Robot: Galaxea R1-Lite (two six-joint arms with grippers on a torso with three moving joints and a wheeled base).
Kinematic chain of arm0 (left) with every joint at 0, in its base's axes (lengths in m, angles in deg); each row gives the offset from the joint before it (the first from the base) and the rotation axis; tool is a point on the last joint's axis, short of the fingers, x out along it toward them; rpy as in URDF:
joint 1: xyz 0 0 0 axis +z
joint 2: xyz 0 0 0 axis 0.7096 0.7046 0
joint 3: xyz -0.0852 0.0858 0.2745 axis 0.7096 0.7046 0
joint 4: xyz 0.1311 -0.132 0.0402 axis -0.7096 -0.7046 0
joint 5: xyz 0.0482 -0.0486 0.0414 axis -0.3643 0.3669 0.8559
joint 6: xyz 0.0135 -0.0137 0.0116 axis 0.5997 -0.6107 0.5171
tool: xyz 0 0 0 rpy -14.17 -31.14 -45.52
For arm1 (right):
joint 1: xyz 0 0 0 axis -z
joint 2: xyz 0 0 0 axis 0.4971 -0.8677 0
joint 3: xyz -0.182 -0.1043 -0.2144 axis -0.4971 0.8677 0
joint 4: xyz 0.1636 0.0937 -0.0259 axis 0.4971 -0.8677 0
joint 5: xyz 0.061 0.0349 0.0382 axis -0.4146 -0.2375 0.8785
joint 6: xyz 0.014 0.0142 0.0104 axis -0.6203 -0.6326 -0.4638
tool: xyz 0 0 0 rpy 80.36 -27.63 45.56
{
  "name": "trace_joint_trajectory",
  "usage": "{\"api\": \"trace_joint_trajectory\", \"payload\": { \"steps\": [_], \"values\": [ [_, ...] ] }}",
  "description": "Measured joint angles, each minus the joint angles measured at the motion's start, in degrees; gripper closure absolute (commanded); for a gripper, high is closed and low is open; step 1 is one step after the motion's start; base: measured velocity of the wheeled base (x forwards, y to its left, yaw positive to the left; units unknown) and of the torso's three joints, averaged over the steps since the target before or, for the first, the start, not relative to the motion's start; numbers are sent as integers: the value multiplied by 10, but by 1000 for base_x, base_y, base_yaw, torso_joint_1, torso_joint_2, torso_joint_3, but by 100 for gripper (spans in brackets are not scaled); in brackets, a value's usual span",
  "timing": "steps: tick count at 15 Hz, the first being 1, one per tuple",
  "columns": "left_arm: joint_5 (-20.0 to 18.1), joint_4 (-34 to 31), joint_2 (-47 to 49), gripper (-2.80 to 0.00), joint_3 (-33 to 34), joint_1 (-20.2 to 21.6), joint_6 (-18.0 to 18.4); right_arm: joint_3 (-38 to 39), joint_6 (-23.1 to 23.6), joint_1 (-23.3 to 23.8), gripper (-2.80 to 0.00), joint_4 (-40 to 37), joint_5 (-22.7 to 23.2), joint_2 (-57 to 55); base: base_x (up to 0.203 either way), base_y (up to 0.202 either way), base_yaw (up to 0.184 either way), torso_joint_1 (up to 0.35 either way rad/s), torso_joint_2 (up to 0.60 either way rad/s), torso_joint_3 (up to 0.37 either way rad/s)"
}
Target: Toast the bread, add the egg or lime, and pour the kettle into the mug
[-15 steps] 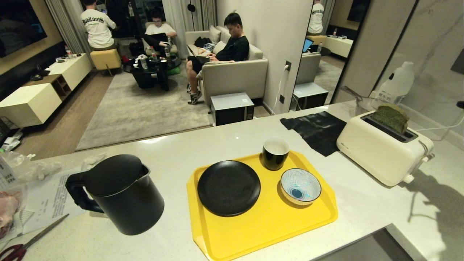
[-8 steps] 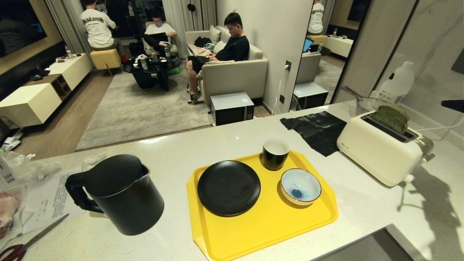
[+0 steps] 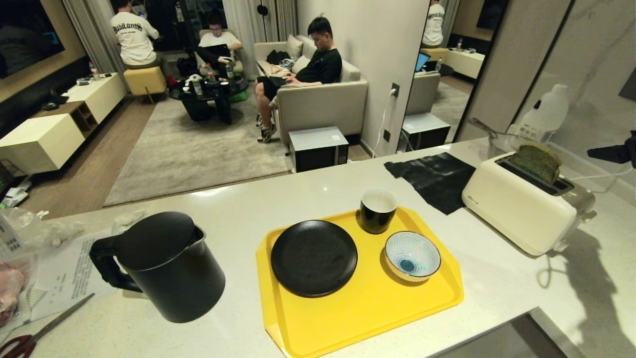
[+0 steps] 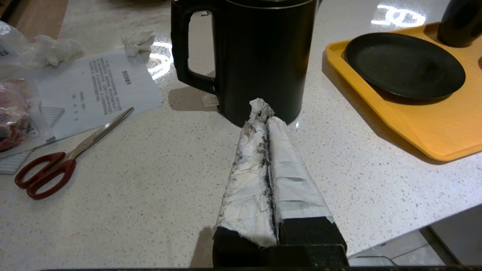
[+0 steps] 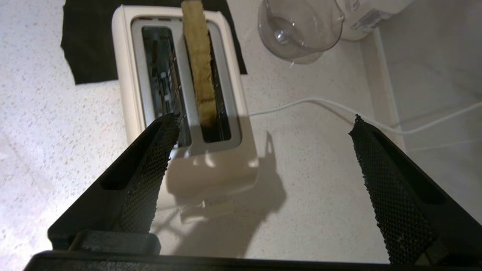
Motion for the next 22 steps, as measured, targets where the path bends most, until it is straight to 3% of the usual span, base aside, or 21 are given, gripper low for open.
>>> {"api": "trace_joint_trajectory", "payload": {
  "steps": [7,11,22],
  "values": [
    [0,0,0,0,0,0,0,-8,-13,-49,-280,1,-45,-31,0,0,0,0,0,0],
    [0,0,0,0,0,0,0,-20,-30,-57,-280,39,-64,-64,0,0,0,0,0,0],
    [0,0,0,0,0,0,0,-33,-68,-82,-280,38,-91,-117,0,0,0,0,0,0]
  ]
}}
